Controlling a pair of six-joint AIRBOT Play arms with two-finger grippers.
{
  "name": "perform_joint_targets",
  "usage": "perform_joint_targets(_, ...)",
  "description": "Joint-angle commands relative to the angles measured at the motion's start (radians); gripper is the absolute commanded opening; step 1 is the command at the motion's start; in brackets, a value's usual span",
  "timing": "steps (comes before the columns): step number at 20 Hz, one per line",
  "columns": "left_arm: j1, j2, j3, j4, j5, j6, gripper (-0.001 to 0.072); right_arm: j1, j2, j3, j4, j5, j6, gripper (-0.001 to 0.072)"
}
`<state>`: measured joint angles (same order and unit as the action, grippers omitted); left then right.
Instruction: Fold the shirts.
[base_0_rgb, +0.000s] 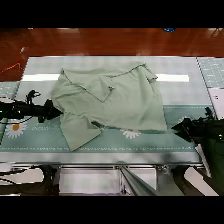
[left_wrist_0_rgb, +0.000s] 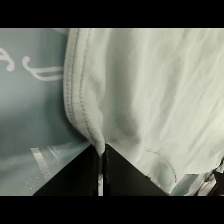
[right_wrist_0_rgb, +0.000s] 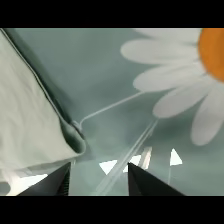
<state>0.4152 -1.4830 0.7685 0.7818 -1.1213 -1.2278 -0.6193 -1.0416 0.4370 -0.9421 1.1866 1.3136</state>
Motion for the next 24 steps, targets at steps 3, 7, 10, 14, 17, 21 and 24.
perform_joint_targets(3, 0.0, -0.001, 0.001, -0.001, -0.005, 0.004, 0.0019, 0.163, -0.093, -0.014, 0.14, -0.137, -0.01, 0.0413)
perform_joint_targets(7, 0.0, -0.001, 0.001, -0.001, -0.002, 0.005, 0.0019, 0.337, -0.209, 0.058, 0.245, -0.254, -0.016, 0.0325)
perform_joint_targets(10, 0.002, 0.002, 0.035, -0.024, -0.034, 0.005, 0.0019, 0.426, -0.23, 0.196, 0.254, -0.231, -0.061, 0.0027)
perform_joint_targets(14, 0.002, 0.114, 0.255, -0.22, -0.109, 0.032, 0.0018, 0.429, -0.183, 0.6, 0.208, -0.076, -0.016, 0.0027)
perform_joint_targets(17, 0.0, 0.26, 0.492, -0.327, -0.074, 0.03, 0.0018, 0.429, -0.164, 1.013, 0.087, 0.006, 0.069, 0.0027)
perform_joint_targets(21, 0.01, 0.43, 0.786, -0.326, 0.015, 0.006, 0.0018, 0.429, -0.161, 1.467, -0.053, 0.121, 0.158, 0.0027)
perform_joint_targets(24, 0.062, 0.528, 0.956, -0.325, 0.029, 0.0, 0.0018, 0.429, -0.106, 1.654, -0.124, 0.153, 0.177, 0.0027)
